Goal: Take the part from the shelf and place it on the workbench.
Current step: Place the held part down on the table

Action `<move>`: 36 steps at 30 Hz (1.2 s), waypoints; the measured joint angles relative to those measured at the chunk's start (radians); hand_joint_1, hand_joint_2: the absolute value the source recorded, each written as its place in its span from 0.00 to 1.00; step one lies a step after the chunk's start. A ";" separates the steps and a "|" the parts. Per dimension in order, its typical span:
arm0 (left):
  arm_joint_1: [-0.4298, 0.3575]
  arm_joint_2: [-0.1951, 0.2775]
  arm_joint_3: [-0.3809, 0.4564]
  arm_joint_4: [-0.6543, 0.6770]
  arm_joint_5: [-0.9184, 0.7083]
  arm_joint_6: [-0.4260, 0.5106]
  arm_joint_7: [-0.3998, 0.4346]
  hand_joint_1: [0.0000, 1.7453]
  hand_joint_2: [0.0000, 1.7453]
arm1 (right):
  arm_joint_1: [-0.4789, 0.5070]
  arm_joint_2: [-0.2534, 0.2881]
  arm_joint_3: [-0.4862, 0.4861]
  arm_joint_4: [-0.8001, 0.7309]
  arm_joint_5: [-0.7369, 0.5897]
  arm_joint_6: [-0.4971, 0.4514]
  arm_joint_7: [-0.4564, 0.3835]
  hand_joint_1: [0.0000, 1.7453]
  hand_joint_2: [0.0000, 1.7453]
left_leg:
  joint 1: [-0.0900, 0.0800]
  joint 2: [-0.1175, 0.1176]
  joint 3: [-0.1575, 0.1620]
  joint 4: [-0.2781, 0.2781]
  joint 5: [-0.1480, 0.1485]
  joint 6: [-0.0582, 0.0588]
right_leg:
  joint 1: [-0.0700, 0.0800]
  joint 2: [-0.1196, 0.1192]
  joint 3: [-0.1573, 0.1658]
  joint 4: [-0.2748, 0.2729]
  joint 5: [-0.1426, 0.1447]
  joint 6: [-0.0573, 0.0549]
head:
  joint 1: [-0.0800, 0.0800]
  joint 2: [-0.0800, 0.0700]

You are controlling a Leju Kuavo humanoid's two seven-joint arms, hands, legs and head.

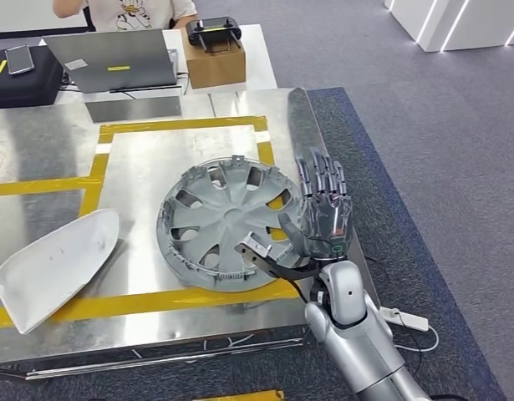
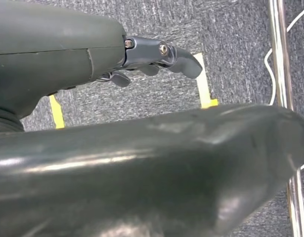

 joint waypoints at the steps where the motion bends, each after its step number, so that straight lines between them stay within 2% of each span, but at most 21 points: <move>1: 0.000 0.000 0.000 0.000 0.000 0.000 0.000 0.00 0.00 | 0.000 0.000 0.000 0.000 0.000 0.000 0.000 0.00 1.00 | -0.001 0.000 -0.001 0.000 0.001 0.001 | -0.001 0.000 0.000 -0.002 0.002 0.003 | 0.000 0.000; 9: 0.000 0.000 0.000 0.000 0.000 0.000 0.000 0.00 0.00 | 0.000 0.000 0.000 0.000 0.000 0.000 0.000 0.00 1.00 | -0.004 0.000 -0.005 0.001 0.004 0.008 | -0.004 0.000 -0.003 -0.006 0.007 0.020 | 0.000 0.000; 26: 0.000 0.000 0.000 0.000 0.000 0.000 0.000 0.00 0.00 | 0.000 0.000 0.000 0.000 0.000 0.000 0.000 0.00 1.00 | -0.001 0.000 -0.006 0.001 0.007 0.006 | -0.002 0.000 -0.005 -0.004 0.008 0.021 | -0.001 0.000; 32: 0.000 0.001 0.000 0.000 0.000 0.000 0.000 0.00 0.00 | 0.000 0.000 0.000 0.000 0.000 0.000 0.000 0.00 1.00 | -0.005 0.000 -0.009 0.003 0.007 0.008 | -0.006 0.000 -0.008 -0.005 0.011 0.027 | -0.001 0.000; 36: 0.000 0.003 0.000 0.000 0.000 0.000 0.000 0.00 0.00 | 0.000 0.000 0.000 0.000 0.000 0.000 0.000 0.00 1.00 | -0.010 0.000 -0.013 0.007 0.008 0.015 | -0.011 0.000 -0.009 -0.005 0.015 0.034 | -0.001 0.000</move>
